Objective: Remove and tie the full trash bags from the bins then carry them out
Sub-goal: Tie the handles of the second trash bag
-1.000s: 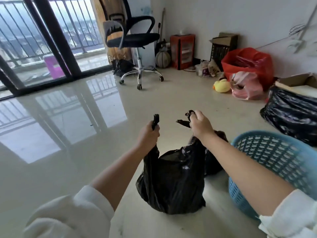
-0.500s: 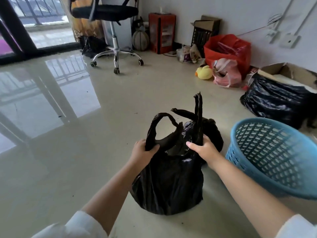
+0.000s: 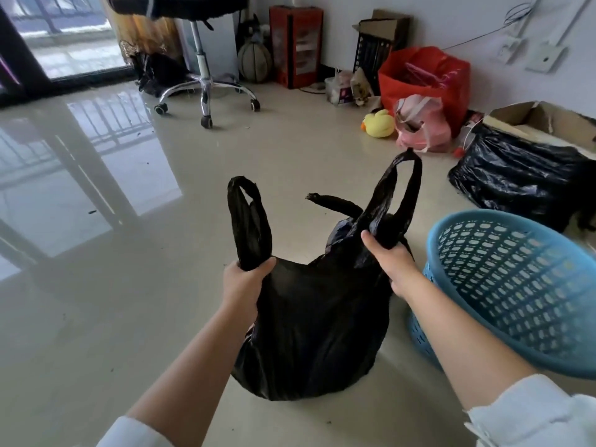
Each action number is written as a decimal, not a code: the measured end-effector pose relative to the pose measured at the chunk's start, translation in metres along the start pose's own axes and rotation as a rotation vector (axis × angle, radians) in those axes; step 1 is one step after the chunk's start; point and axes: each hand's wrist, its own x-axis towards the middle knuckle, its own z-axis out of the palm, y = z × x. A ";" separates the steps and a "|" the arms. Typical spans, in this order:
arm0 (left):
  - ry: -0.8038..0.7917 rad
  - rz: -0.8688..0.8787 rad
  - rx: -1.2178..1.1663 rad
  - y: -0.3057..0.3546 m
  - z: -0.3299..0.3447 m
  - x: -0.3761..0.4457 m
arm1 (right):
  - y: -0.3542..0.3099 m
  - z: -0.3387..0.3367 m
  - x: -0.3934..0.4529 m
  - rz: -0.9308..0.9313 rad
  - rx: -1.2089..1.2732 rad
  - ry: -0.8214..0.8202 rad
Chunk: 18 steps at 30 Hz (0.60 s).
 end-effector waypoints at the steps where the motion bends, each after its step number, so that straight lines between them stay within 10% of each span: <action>1: -0.014 -0.038 -0.029 0.002 0.000 -0.002 | 0.003 -0.001 0.003 -0.034 -0.064 -0.003; 4: -0.077 -0.111 -0.232 0.009 -0.002 -0.005 | -0.003 0.002 0.010 -0.031 0.024 0.077; 10: -0.155 -0.134 -0.664 0.022 0.011 -0.008 | 0.000 0.013 0.018 0.180 0.663 -0.289; 18: 0.142 -0.128 -0.617 -0.007 0.011 0.007 | 0.020 0.009 0.020 0.199 0.329 -0.746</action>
